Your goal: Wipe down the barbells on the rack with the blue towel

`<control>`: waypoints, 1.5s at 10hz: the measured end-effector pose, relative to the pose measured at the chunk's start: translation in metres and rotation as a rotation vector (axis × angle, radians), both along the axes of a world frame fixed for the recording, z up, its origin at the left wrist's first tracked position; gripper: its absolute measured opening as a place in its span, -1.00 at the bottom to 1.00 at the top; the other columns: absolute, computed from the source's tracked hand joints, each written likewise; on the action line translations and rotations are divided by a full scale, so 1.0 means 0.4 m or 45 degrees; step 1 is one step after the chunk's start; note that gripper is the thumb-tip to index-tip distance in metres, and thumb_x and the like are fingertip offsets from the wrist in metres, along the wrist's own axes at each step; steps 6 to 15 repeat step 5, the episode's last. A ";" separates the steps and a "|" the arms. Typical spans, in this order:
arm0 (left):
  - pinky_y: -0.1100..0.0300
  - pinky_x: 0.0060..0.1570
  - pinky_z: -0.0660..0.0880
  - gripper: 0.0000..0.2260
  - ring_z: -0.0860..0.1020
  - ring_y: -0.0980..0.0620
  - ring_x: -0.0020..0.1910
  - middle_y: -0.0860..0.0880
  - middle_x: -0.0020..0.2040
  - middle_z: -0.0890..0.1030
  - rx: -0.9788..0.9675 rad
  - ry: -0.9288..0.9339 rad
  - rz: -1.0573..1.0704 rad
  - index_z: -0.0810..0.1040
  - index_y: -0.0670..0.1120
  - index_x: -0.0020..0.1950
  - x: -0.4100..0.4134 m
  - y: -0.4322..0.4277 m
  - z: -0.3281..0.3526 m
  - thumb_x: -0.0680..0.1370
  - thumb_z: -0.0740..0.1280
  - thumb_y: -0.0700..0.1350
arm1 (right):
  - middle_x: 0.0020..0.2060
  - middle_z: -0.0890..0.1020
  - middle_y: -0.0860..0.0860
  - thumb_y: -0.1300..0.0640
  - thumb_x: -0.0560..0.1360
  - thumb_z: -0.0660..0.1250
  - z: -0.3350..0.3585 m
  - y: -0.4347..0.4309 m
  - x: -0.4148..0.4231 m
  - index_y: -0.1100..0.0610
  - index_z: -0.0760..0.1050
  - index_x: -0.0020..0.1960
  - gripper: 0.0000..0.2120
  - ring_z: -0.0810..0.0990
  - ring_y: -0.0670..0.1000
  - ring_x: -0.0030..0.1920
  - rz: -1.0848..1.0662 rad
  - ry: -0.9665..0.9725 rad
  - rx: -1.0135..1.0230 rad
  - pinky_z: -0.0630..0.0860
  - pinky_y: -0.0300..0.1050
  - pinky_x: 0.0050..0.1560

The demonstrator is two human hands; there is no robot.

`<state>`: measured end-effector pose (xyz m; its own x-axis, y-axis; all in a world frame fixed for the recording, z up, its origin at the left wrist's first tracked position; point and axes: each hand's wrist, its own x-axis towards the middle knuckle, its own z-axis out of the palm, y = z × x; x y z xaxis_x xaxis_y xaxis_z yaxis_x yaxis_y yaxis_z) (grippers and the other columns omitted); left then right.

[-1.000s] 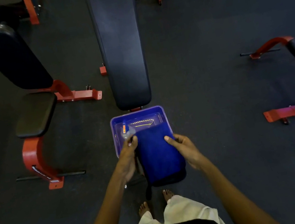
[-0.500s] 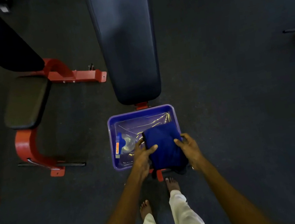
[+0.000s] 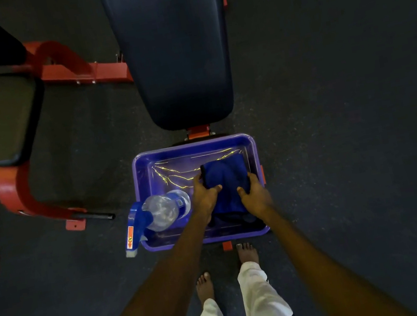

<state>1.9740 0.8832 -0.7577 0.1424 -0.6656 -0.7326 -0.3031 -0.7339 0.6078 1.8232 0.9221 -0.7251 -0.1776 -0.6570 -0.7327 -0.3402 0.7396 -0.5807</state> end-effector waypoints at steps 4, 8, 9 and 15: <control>0.00 0.07 0.63 -0.61 0.64 -0.06 0.09 -0.15 0.18 0.66 0.055 -0.044 -0.317 0.57 -0.16 0.26 0.036 0.041 0.127 0.46 0.41 -0.07 | 0.36 0.53 0.18 0.13 0.69 0.22 0.254 0.070 -0.060 0.17 0.37 0.49 -0.61 0.56 0.16 0.30 0.027 0.102 -0.074 0.52 -0.05 0.18; 0.06 0.01 0.60 -0.73 0.63 -0.06 0.05 -0.17 0.14 0.67 0.035 -0.011 -0.313 0.60 -0.21 0.18 0.037 0.045 0.182 0.53 0.39 -0.14 | 0.27 0.59 0.17 0.16 0.67 0.25 0.321 0.075 -0.069 0.17 0.46 0.40 -0.68 0.60 0.16 0.21 0.042 0.139 -0.077 0.53 -0.08 0.14; 0.06 0.01 0.60 -0.73 0.63 -0.06 0.05 -0.17 0.14 0.67 0.035 -0.011 -0.313 0.60 -0.21 0.18 0.037 0.045 0.182 0.53 0.39 -0.14 | 0.27 0.59 0.17 0.16 0.67 0.25 0.321 0.075 -0.069 0.17 0.46 0.40 -0.68 0.60 0.16 0.21 0.042 0.139 -0.077 0.53 -0.08 0.14; 0.06 0.01 0.60 -0.73 0.63 -0.06 0.05 -0.17 0.14 0.67 0.035 -0.011 -0.313 0.60 -0.21 0.18 0.037 0.045 0.182 0.53 0.39 -0.14 | 0.27 0.59 0.17 0.16 0.67 0.25 0.321 0.075 -0.069 0.17 0.46 0.40 -0.68 0.60 0.16 0.21 0.042 0.139 -0.077 0.53 -0.08 0.14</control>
